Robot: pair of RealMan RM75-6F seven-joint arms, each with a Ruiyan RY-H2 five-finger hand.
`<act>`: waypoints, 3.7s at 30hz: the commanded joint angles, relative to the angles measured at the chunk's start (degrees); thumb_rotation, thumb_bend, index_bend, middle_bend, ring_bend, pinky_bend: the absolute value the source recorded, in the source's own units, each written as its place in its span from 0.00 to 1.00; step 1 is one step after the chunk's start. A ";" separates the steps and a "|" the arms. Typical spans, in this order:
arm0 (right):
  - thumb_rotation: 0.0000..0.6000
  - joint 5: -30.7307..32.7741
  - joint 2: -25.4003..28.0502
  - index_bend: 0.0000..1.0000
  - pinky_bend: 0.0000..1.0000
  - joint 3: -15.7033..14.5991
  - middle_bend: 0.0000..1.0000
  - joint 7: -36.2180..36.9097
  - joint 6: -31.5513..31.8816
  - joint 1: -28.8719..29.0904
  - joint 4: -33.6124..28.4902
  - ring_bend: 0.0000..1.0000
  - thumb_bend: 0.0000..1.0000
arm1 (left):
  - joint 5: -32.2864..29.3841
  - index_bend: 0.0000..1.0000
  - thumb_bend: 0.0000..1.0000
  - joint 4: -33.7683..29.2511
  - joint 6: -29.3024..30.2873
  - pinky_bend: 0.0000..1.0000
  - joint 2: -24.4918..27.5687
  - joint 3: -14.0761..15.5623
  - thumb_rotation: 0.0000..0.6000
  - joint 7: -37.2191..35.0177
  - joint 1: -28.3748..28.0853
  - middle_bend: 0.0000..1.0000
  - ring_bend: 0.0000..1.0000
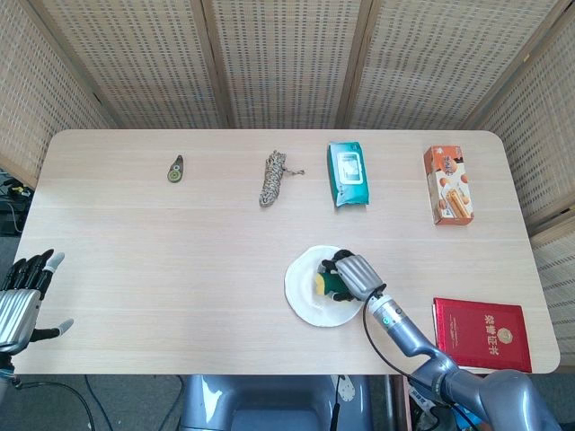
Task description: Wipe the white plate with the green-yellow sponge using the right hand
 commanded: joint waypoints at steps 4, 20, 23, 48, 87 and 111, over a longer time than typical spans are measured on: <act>1.00 -1.80 0.85 0.46 0.19 1.33 0.54 0.45 6.62 -0.38 -1.84 0.36 0.34 | 0.15 0.00 0.00 -0.03 0.01 0.00 -0.01 0.12 1.00 0.07 0.00 0.00 0.00; 1.00 -0.02 -0.08 0.46 0.19 1.35 0.54 -1.74 2.21 0.55 -2.04 0.36 0.34 | -0.05 0.00 0.00 -0.06 -0.18 0.00 0.03 0.16 1.00 0.04 -0.07 0.00 0.00; 1.00 -0.05 -1.17 0.46 0.19 0.73 0.54 -1.97 1.44 0.41 0.13 0.36 0.34 | -0.06 0.00 0.00 -0.02 -0.31 0.00 0.02 0.20 1.00 0.10 -0.13 0.00 0.00; 1.00 -1.08 -7.18 0.46 0.19 -2.36 0.55 3.69 0.30 -1.72 13.36 0.36 0.34 | 0.51 0.00 0.00 -0.11 0.10 0.00 0.25 0.50 1.00 -0.51 0.12 0.00 0.00; 1.00 18.75 8.69 0.00 0.00 9.00 0.00 -30.96 -16.35 2.78 -2.42 0.00 0.18 | 0.98 0.00 0.00 -0.52 0.32 0.00 1.37 0.66 1.00 -2.18 0.40 0.00 0.00; 1.00 5.16 33.66 0.00 0.00 1.42 0.00 -24.36 16.90 -19.35 -35.74 0.00 0.00 | 2.78 0.00 0.00 1.33 4.74 0.00 0.71 0.14 1.00 -3.51 2.00 0.00 0.00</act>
